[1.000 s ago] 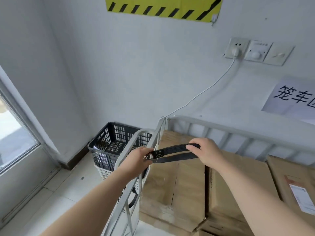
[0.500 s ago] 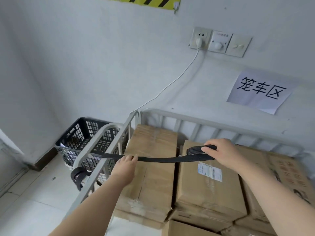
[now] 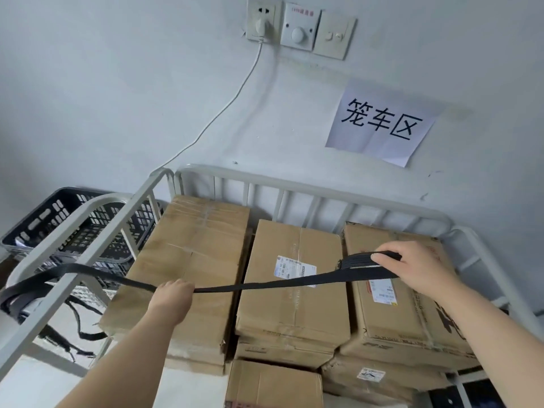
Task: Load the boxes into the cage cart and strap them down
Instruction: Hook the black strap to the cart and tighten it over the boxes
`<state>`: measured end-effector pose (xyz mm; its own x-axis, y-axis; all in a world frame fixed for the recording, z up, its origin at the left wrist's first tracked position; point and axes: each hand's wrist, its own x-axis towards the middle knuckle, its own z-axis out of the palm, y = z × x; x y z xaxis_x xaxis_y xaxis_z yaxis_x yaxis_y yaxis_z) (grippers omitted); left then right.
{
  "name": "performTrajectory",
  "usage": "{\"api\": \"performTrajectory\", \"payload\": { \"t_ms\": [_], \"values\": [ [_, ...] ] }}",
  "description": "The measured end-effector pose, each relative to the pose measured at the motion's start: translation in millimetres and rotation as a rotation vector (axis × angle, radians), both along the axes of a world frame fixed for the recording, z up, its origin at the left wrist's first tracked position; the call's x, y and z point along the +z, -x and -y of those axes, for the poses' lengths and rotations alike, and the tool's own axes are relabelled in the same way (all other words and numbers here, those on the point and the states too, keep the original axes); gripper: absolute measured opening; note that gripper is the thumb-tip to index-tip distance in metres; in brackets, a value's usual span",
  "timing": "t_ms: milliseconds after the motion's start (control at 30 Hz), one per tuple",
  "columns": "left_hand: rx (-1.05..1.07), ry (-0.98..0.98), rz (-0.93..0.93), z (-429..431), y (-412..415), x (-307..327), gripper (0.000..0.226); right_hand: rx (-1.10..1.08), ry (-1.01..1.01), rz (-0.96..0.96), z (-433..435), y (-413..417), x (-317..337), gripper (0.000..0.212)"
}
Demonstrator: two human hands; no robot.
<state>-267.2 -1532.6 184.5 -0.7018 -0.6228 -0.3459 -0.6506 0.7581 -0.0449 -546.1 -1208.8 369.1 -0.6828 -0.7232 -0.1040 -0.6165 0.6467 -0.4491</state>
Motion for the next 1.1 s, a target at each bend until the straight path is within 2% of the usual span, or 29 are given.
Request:
{"api": "performTrajectory", "payload": {
  "t_ms": [100,233,400,567,733,833,1100],
  "values": [
    [0.008,-0.062,-0.105,-35,30,11,0.03,-0.053,-0.031,-0.011,-22,18,-12,0.017],
    [-0.054,-0.103,-0.231,-79,80,38,0.03,-0.073,-0.013,0.068,-26,20,-39,0.014],
    [-0.222,-0.063,-0.297,-121,125,72,0.031,0.028,-0.052,0.218,-1,-6,-75,0.029],
    [-0.297,-0.082,-0.26,-153,147,91,0.032,0.037,-0.024,0.31,21,-33,-93,0.053],
    [-0.315,-0.123,-0.236,-161,149,97,0.038,0.029,0.091,0.336,32,-39,-100,0.022],
    [-0.294,-0.076,-0.225,-153,139,94,0.03,0.038,0.097,0.286,31,-36,-103,0.009],
    [-0.052,0.055,-0.061,-60,39,69,0.026,-0.113,0.066,0.155,-11,9,-94,0.011]
  ]
}}
